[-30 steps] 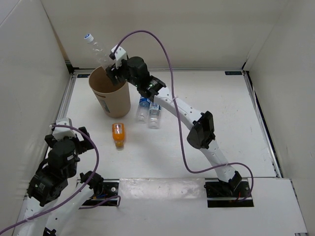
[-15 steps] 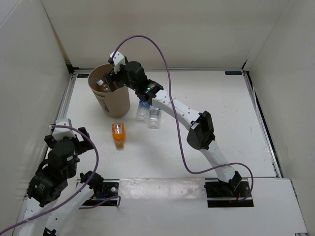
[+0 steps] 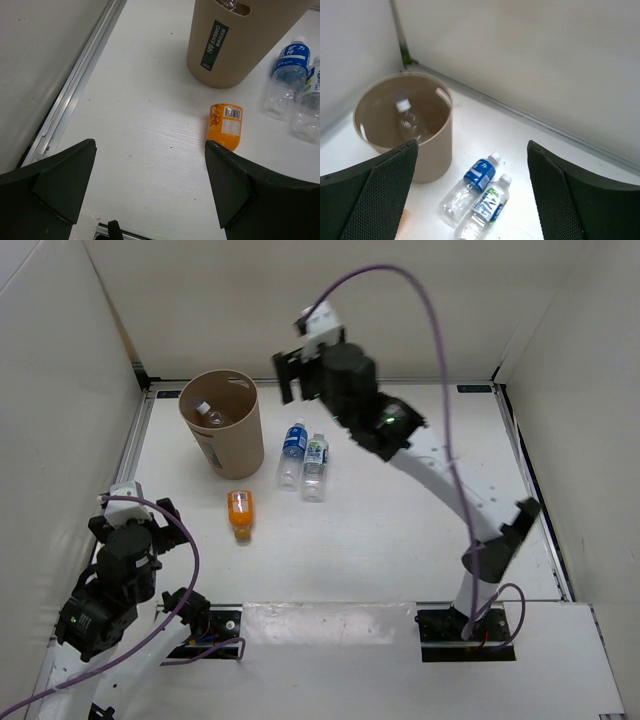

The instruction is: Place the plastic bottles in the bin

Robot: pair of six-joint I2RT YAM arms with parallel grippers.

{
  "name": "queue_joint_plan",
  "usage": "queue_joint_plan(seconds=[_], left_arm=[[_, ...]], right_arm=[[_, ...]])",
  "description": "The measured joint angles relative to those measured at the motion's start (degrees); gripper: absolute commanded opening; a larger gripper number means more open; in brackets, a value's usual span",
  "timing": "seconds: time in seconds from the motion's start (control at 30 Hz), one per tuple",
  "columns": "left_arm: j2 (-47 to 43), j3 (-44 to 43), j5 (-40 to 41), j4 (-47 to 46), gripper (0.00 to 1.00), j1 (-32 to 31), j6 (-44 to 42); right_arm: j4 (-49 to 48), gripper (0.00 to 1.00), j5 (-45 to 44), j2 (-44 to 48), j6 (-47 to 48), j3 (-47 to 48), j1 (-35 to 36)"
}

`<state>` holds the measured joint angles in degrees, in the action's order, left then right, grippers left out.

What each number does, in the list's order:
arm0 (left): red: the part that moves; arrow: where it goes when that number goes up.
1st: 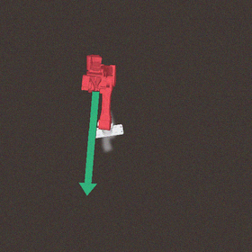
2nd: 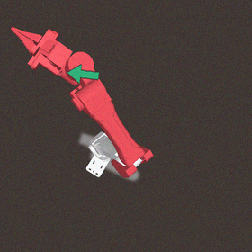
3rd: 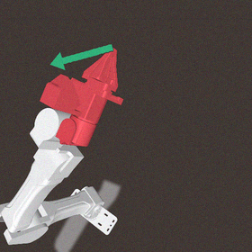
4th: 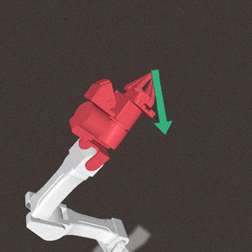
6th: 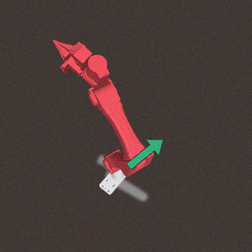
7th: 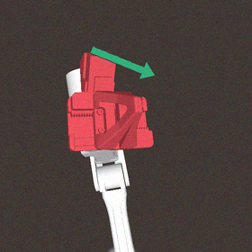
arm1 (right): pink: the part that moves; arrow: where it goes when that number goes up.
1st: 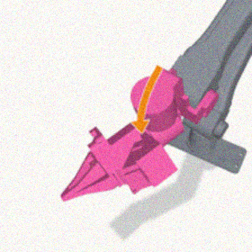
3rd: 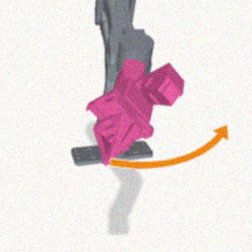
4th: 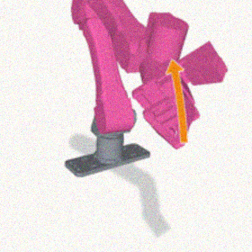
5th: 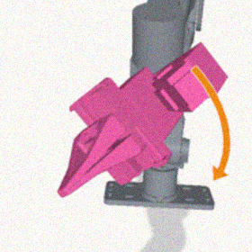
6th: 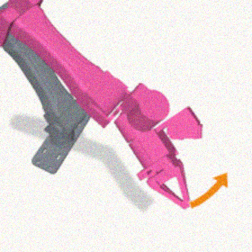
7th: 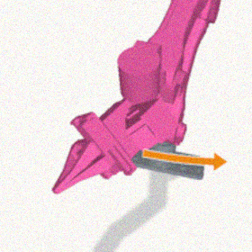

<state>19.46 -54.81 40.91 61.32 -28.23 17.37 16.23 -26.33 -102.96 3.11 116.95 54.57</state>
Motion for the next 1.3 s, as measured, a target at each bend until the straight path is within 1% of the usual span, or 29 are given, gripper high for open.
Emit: queue_joint_plan(seconds=[0.1, 0.2, 0.27, 0.33, 0.47, 0.57, 0.8, 0.93, 1.1, 1.3], left_arm=[[0.68, 0.0, 0.48, 0.11, 1.0, 0.0, 0.55], [1.73, 0.0, 0.46, 0.24, 1.0, 0.0, 0.81], [2.08, 0.0, 0.46, 0.35, 1.0, 0.0, 0.96], [2.21, 0.0, 0.44, 0.37, 1.0, 0.0, 0.98], [2.25, 0.0, 0.11, 0.39, 1.0, 0.0, 1.11], [2.25, 0.0, -0.33, 0.39, 1.0, 0.0, 1.11], [2.32, 0.0, -1.07, 0.42, 1.0, 0.0, 1.11], [2.32, 0.0, -1.09, 0.42, 1.0, 0.0, 1.11], [2.32, 0.0, -1.14, 0.39, 1.0, 0.0, 1.11], [2.38, 0.0, -1.22, 0.39, 1.0, 0.0, 1.11]], right_arm=[[4.94, 0.9, 4.55, 5.7, -5.86, 0.72, -7.41], [11.82, 0.9, 8.02, 4.92, -10.62, 2.1, -14.53], [17.18, 0.9, 10.1, 1.33, -12.68, 2.62, -16.7], [22.38, 0.9, 13.07, -4.48, -14.45, 2.82, -17.18], [30.27, 0.9, 22.43, -17.4, -17.49, 3.19, -18.8], [34.05, 0.9, 29.42, -23.71, -19.61, 3.04, -21.03], [34.75, 0.9, 36.54, -24.28, -23.04, 1.95, -24.63], [35.74, 0.9, 38.47, -26.01, -24.06, 5.38, -24.68], [35.85, 0.9, 41.24, -28.0, -25.53, 7.5, -24.59], [38.32, 0.9, 42.73, -35.67, -26.99, 15.78, -24.96]])
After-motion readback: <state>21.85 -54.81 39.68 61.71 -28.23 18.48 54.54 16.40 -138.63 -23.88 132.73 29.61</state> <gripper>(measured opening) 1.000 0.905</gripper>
